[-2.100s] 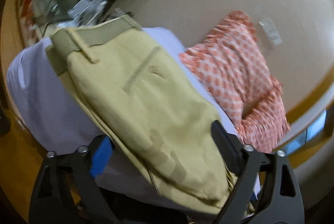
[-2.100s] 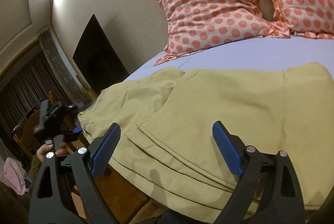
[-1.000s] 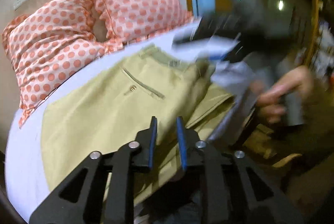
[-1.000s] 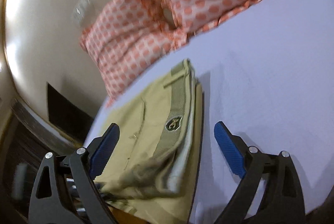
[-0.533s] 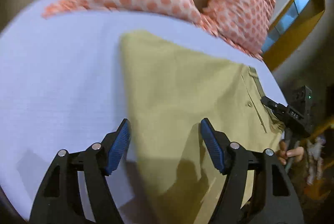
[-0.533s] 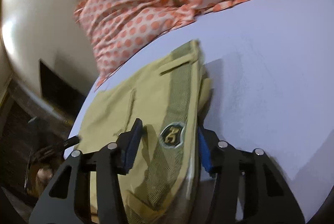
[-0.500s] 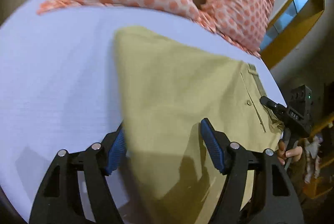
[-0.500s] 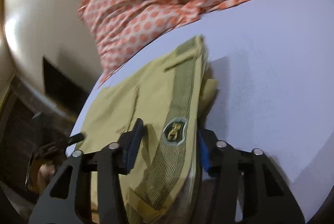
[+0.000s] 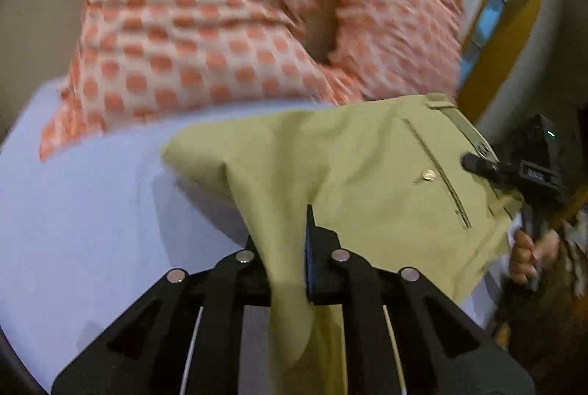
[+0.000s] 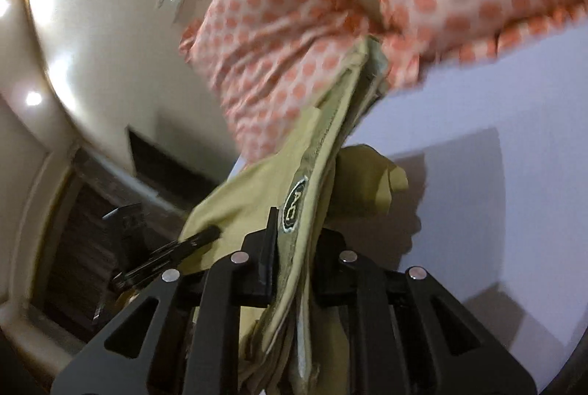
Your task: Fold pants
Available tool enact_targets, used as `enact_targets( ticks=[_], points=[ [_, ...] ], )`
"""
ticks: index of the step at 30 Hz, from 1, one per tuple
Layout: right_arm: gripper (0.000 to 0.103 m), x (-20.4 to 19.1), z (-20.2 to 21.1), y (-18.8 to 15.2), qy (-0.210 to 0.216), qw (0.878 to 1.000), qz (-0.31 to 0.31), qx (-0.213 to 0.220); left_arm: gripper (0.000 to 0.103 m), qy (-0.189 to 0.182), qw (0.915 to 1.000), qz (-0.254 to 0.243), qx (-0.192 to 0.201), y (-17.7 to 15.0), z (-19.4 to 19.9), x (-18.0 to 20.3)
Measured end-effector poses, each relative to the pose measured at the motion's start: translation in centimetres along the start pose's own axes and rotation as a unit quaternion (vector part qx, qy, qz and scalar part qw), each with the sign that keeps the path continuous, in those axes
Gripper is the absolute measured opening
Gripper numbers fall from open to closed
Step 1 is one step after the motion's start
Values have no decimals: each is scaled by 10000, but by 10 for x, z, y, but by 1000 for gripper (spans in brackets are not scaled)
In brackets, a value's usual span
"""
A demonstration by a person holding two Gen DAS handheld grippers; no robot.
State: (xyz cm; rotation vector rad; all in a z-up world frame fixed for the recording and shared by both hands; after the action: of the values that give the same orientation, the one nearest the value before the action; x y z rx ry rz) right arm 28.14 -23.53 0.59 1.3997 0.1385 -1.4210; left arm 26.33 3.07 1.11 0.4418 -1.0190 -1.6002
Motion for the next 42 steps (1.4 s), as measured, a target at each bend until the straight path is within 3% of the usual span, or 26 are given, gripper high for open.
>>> enact_targets(
  ticks=[3,4,6,8,10,12,15,17,23,27,30,42],
  points=[
    [21,38,-21,19,-1054,9942,184,61,14,640,9979,63,-4,17,-39,-20],
    [29,53,-22,20,-1633,9859,365,30,17,821,9966,76,-78,16,-45,-26],
    [32,71,-8,19,-2569,9635,747,89,21,1221,9925,46,-60,10,-38,-39],
    [50,66,22,18,-3071,9422,1256,464,43,1580,9872,-137,190,1,-10,-44],
    [97,44,54,6,-3318,9253,1629,845,89,2091,9768,-240,393,-13,27,-49],
    [99,14,69,-23,-3139,9254,1915,921,101,2407,9685,-365,519,-30,59,-41],
    [102,-10,61,-65,-2921,9311,2096,619,101,2149,9753,-301,400,-71,86,-10],
    [102,-18,54,-99,-2930,9312,2142,346,101,1857,9824,-196,77,-105,85,13],
    [102,-15,28,-149,-3376,9107,2376,-101,101,1933,9802,-374,-220,-137,66,27],
    [102,-12,23,-154,-3425,9096,2352,-72,101,1875,9809,-358,-385,-147,55,26],
    [102,-11,25,-156,-3600,9009,2424,23,101,1760,9836,-185,-346,-149,52,23],
    [102,-11,25,-157,-3671,8992,2378,115,101,1716,9846,-209,-280,-152,53,24]
  ],
)
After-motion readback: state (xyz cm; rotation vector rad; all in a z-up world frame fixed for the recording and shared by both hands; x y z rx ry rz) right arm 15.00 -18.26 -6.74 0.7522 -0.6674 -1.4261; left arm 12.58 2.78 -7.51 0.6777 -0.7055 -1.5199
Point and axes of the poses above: each gripper's, at about its wrist camera, not at the fingertips, and z roughly against the way its jaws point, x to its right, y to its top, the point moved 10 cm from there along -z, roughly the way its jaws point, and after that the axes turned 10 degrees about x, right-handed, at the moved point
